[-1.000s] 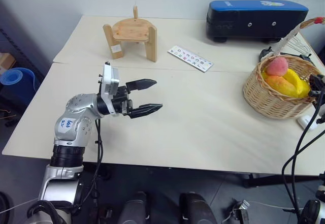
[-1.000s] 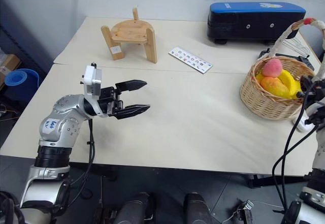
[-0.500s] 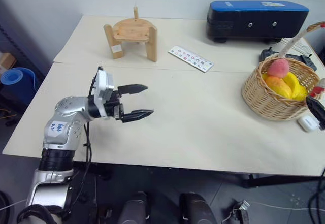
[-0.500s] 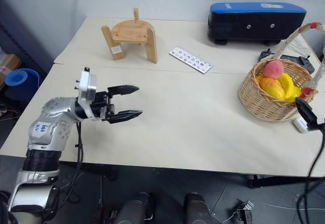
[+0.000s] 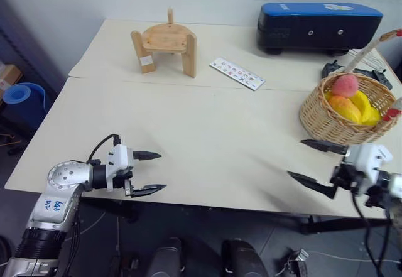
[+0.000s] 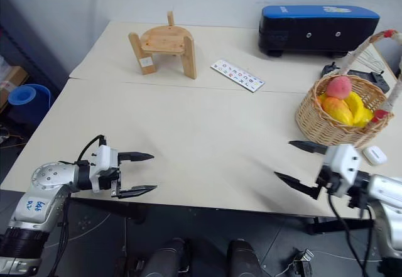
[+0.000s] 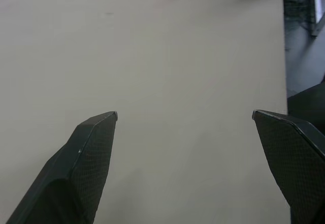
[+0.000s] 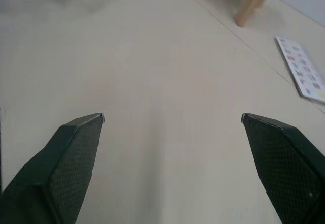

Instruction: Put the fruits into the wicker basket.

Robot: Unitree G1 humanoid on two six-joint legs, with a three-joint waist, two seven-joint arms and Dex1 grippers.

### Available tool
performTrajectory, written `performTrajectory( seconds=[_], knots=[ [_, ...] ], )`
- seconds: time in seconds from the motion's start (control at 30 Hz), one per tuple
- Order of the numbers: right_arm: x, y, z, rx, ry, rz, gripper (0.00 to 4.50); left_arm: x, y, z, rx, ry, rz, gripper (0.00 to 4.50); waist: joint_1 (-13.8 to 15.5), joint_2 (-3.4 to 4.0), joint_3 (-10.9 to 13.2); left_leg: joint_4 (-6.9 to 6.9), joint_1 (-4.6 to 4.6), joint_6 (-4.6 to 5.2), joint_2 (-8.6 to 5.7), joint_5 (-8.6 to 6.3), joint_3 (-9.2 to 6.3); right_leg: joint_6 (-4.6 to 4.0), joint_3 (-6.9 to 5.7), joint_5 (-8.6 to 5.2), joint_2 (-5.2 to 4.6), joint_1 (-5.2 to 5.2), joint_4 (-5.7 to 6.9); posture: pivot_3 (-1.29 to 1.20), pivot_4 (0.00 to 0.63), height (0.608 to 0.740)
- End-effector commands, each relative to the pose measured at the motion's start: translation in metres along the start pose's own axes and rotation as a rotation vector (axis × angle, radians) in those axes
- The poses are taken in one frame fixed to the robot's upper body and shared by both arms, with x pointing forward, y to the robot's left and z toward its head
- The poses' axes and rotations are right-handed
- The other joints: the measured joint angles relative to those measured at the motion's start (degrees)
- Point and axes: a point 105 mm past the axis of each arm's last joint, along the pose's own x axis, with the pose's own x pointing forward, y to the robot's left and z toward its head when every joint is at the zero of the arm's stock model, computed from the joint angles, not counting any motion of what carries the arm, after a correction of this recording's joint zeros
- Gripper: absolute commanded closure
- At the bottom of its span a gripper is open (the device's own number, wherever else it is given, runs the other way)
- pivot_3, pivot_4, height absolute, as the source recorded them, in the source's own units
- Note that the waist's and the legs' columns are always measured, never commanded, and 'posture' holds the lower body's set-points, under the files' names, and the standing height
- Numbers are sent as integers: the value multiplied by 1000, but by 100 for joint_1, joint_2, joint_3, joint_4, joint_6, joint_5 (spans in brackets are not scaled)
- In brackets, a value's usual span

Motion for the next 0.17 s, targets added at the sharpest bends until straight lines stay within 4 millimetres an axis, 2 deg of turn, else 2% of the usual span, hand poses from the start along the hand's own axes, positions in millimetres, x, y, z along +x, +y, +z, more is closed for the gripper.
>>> performTrajectory(
  seconds=[0.03, 0.17],
  knots=[
    [14, 3, -3, -39, -29, 31, 23, -2, 5, 11, 43, -33, 62, 0, -13, 0, 0, 0, -4, 0, -1, 0, 0, 0, -1, 0, 0, -1, -2, 0, 150, 740],
    [21, 0, -12, -20, -45, -20, 23, 4, 5, 9, 71, -17, 110, 0, -36, 0, 0, 5, -4, 2, -3, -1, 6, 4, -6, 2, 1, 0, 1, 0, 150, 740]
  ],
)
